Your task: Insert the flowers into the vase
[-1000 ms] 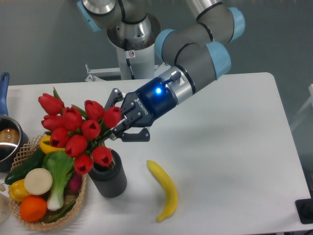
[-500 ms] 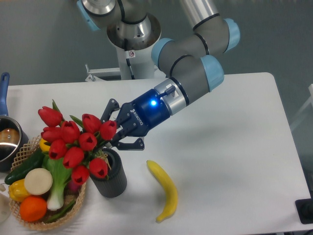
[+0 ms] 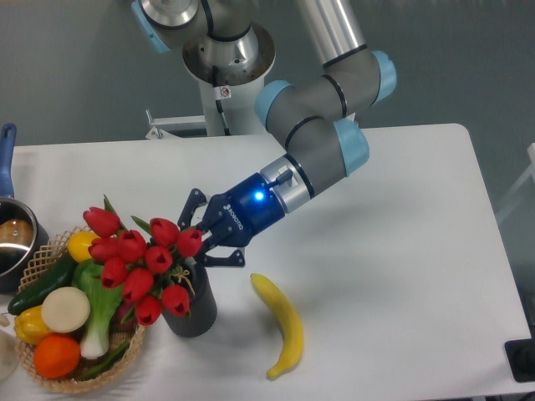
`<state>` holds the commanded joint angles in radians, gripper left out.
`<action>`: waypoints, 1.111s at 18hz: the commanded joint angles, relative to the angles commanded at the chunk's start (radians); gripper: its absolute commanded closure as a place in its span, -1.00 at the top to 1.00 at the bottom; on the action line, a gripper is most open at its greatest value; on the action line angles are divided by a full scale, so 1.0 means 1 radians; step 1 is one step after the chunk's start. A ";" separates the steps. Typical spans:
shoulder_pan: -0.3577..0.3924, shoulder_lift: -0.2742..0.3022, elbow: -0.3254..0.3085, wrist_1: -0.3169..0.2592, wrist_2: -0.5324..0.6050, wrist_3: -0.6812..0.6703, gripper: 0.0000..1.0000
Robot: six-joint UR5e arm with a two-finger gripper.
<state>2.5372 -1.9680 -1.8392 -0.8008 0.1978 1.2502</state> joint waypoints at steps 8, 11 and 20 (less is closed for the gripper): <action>0.005 0.015 -0.043 -0.002 0.028 0.026 1.00; 0.020 0.023 -0.045 0.002 0.029 0.031 1.00; 0.210 0.126 -0.038 0.002 0.042 0.026 1.00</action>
<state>2.7470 -1.8424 -1.8776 -0.7992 0.2393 1.2762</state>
